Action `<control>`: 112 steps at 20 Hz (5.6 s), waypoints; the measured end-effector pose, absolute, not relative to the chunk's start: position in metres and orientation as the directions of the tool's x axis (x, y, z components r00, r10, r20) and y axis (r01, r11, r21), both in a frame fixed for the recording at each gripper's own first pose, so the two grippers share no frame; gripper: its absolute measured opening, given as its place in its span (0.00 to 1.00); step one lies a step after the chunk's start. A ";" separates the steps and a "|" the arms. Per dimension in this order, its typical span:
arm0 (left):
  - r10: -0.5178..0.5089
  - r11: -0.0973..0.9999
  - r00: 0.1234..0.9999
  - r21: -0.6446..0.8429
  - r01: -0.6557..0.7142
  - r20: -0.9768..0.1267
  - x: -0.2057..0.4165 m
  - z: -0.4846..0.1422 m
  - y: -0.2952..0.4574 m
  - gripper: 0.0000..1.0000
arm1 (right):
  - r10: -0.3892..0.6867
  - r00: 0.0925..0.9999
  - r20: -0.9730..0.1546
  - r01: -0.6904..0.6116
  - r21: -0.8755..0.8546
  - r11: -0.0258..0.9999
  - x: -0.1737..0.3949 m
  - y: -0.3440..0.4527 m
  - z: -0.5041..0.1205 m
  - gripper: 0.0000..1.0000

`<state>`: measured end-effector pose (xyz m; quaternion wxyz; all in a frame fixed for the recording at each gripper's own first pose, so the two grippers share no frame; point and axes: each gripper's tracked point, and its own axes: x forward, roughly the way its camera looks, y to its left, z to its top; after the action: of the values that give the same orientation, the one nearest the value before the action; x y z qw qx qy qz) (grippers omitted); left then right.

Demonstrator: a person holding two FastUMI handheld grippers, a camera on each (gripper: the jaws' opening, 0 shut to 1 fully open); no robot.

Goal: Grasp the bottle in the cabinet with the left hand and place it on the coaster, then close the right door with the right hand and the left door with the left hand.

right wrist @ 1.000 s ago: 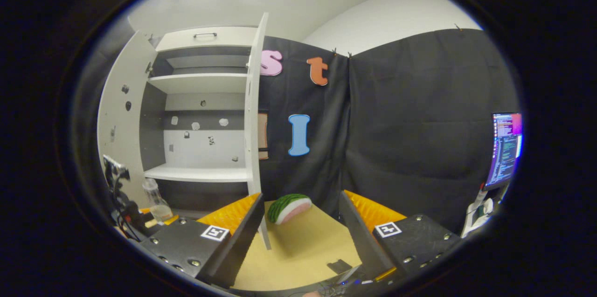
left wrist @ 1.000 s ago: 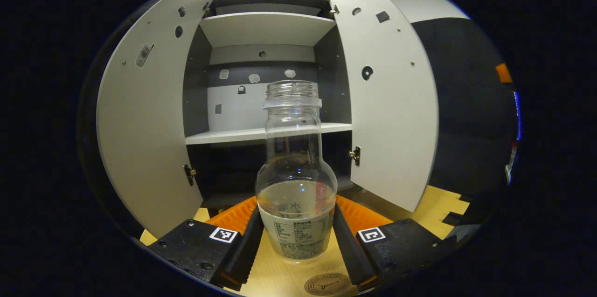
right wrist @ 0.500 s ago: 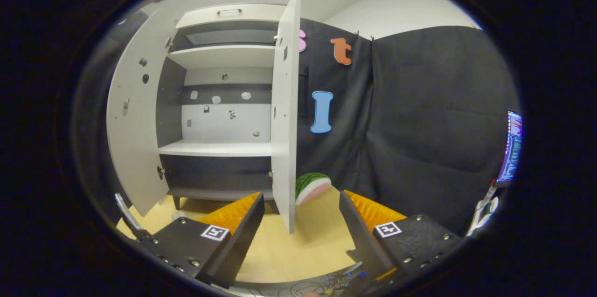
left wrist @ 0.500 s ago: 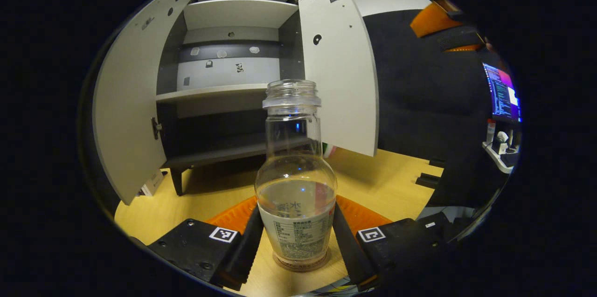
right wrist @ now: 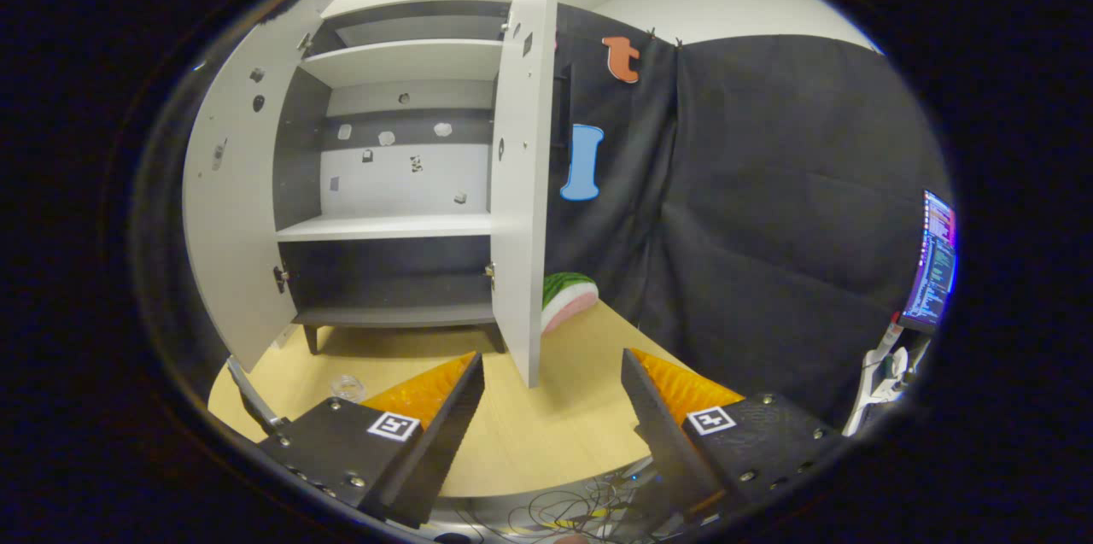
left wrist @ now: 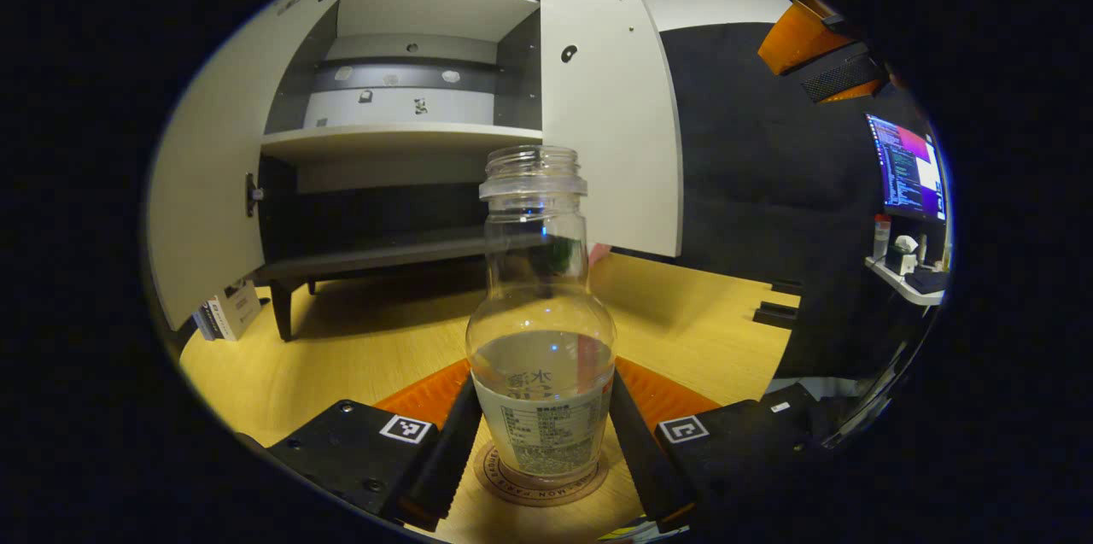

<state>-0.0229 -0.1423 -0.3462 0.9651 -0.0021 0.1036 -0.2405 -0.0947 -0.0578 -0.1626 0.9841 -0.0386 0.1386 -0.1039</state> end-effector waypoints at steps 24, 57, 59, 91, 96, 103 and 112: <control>-0.461 0.883 0.880 0.039 0.468 -0.115 -0.035 -0.173 -0.126 0.98 | -0.264 0.953 -0.151 0.261 -0.036 0.965 -0.060 -0.119 -0.087 0.98; -0.017 1.000 1.000 0.012 0.017 -0.014 -0.093 -0.004 0.037 0.98 | -0.078 0.997 -0.016 0.074 -0.153 0.985 0.139 -0.152 0.029 0.88; -0.037 0.999 0.999 0.010 0.037 -0.013 -0.089 -0.005 0.037 0.98 | -0.090 0.996 -0.016 0.087 -0.151 0.985 0.138 -0.151 0.029 0.88; -0.123 0.992 0.991 -0.022 0.124 0.043 -0.052 -0.008 0.055 0.98 | 0.006 1.000 0.004 -0.005 -0.039 0.999 0.137 -0.025 0.025 0.85; -0.078 0.997 0.997 -0.024 0.078 0.025 -0.056 -0.012 0.085 0.98 | 0.065 0.998 -0.002 -0.065 -0.038 0.997 0.140 0.017 0.020 0.89; 0.018 1.000 1.000 -0.006 -0.018 0.022 -0.057 -0.007 0.143 0.98 | 0.091 0.996 -0.023 -0.093 -0.103 0.990 0.125 0.040 -0.006 0.95; 0.141 0.989 0.990 0.034 -0.141 0.004 -0.033 -0.007 0.240 0.98 | 0.099 0.994 -0.051 -0.101 -0.048 0.994 0.088 0.041 -0.024 0.92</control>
<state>-0.0328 0.2399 -0.0068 0.9974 0.0171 -0.0006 0.0706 0.0880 0.0410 -0.0235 0.9981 -0.0254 0.0244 0.0500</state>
